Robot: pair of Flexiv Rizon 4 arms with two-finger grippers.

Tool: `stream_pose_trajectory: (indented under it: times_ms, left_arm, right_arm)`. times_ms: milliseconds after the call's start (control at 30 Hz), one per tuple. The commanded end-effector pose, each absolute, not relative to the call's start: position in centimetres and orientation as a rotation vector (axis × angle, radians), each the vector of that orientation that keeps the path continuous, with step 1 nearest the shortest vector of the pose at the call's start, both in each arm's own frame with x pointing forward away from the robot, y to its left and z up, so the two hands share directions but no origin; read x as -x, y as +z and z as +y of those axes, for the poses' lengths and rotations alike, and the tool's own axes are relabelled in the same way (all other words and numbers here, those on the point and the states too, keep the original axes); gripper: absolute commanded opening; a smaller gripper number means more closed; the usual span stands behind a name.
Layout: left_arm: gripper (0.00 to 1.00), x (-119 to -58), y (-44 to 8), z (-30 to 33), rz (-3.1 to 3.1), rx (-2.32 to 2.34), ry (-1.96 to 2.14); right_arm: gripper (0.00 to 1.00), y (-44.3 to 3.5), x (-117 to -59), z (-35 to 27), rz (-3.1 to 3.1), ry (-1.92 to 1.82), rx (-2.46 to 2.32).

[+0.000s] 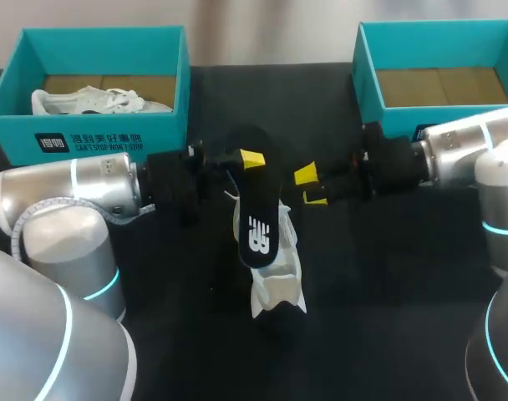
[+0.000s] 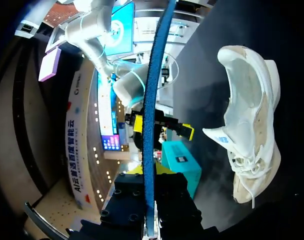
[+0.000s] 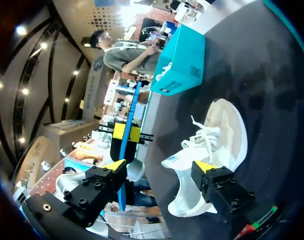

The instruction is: Take the shoe out of the shoebox, open the shoe tongue, remove and reinsert the insole, then place the shoe into the shoebox

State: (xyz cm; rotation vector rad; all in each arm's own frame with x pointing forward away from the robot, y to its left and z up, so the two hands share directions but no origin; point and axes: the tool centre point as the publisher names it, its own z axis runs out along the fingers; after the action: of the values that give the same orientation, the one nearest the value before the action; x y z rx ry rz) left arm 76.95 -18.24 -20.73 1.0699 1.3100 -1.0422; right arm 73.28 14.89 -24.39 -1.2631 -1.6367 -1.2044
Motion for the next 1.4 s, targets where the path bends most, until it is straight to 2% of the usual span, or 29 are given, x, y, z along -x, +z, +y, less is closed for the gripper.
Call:
stream_pose_trajectory:
  times_ms: [33,367,533,733,1167,1400]
  left_arm:
    - [0.0,-74.0,-19.2,-15.1,1.341,-1.101,-1.03]
    - [0.0,-67.7,-18.5,-13.9,1.364,-1.195,-1.085]
    - [0.0,-65.2,-18.5,-13.3,1.399,-1.2,-1.152]
    - [0.0,-61.9,-18.0,-13.4,1.511,-1.156,-1.203]
    - [0.0,-61.6,-17.9,-13.4,1.516,-1.167,-1.169]
    - [0.0,-55.7,-17.9,-16.3,1.552,-1.183,-1.387]
  right_arm:
    - [1.0,-22.7,-72.5,12.5,-1.655,-1.19,1.291]
    - [1.0,-22.7,-72.5,12.5,-1.655,-1.19,1.291]
    - [1.0,-22.3,-71.4,10.6,-2.124,-1.059,1.026]
    - [1.0,-24.7,-69.7,9.0,-2.4,-0.879,0.72]
    - [1.0,-24.7,-69.7,9.0,-2.4,-0.879,0.72]
    - [1.0,-25.3,-67.1,6.4,-2.715,-0.768,0.459]
